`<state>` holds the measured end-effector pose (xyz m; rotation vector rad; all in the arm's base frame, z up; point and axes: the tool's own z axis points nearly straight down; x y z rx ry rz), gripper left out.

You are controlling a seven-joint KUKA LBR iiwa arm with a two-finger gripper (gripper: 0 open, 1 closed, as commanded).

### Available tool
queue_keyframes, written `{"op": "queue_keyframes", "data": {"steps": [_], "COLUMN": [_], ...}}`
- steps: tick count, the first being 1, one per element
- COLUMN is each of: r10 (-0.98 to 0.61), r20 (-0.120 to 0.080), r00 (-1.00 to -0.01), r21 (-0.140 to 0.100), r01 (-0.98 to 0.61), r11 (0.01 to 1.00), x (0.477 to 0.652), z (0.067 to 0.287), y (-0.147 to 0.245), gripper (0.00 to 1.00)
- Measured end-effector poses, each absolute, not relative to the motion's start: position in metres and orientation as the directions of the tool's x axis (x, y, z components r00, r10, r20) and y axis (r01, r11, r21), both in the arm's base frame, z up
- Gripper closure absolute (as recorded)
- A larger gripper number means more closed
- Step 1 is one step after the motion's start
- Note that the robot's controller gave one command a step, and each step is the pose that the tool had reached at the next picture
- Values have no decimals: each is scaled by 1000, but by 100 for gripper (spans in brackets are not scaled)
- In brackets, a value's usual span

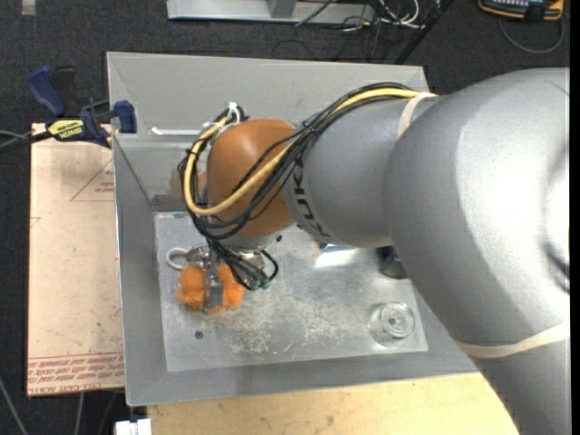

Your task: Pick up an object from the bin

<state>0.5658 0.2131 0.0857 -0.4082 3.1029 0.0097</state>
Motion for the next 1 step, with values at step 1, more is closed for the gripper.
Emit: {"op": "queue_keyframes", "data": {"steps": [1], "r10": [-309], "r20": [-21], "r00": [-951], "r21": [5], "r01": [-309], "r11": [951], "x": [557], "z": [275], "y": [208], "gripper": [100]}}
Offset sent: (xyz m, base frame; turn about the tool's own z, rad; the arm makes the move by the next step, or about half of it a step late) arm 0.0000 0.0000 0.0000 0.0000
